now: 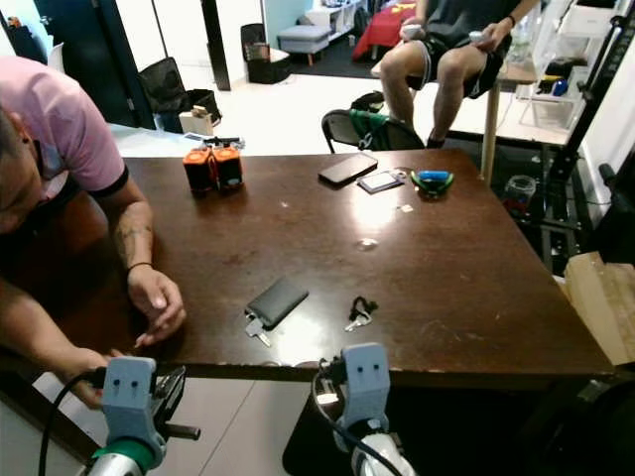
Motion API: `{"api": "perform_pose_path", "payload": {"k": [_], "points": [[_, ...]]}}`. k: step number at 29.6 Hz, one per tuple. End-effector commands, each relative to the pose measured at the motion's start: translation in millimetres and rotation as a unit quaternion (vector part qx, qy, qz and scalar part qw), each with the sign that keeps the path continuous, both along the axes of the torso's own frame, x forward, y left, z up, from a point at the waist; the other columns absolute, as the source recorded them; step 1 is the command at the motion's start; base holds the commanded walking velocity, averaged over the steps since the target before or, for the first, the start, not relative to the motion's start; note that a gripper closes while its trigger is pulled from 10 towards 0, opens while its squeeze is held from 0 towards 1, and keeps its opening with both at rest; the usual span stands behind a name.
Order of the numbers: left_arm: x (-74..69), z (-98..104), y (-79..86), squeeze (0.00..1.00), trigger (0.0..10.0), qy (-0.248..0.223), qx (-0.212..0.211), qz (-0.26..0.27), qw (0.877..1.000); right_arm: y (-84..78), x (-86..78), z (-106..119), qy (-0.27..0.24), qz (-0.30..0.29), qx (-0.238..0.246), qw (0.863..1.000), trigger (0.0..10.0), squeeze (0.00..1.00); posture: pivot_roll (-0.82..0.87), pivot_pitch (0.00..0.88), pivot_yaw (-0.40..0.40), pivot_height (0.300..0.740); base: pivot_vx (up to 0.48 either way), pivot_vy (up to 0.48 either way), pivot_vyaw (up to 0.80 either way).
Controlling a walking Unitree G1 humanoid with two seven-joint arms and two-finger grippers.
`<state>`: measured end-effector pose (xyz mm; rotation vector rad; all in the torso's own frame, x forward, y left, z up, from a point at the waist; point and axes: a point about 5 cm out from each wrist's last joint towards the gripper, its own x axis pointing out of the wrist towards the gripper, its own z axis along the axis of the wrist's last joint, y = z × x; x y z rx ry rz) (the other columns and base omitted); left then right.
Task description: Hang keys on a hook
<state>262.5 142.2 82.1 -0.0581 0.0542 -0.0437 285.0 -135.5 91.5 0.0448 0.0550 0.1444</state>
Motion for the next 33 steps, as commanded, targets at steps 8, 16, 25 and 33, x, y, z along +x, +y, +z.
{"api": "perform_pose_path", "payload": {"k": [8,16,25,33], "points": [[-0.8,20.5,6.3,0.0,10.0,-0.013,0.019,-0.008,1.0,-23.0,15.9,1.2,0.01,-0.05,-0.012,0.999,10.0,0.0,-0.06,0.087,0.165,0.74,0.0,0.0,0.0],[-4.0,31.4,6.0,0.0,10.0,-0.016,0.015,-0.033,0.999,-26.9,18.1,-1.4,0.018,-0.056,-0.012,0.998,10.0,0.0,-0.05,0.086,0.157,0.74,0.0,0.0,0.0],[-4.3,16.8,-1.6,0.0,10.0,0.012,0.029,-0.03,0.999,-24.4,21.2,-0.3,0.016,-0.056,-0.008,0.998,10.0,0.0,-0.05,0.09,0.168,0.74,0.0,0.0,0.0],[-4.1,18.6,0.6,0.0,10.0,0.019,0.033,-0.03,0.999,-20.9,25.0,5.0,0.0,-0.042,-0.008,0.999,10.0,1.0,-0.05,0.089,0.172,0.74,0.0,0.0,0.0]]}}
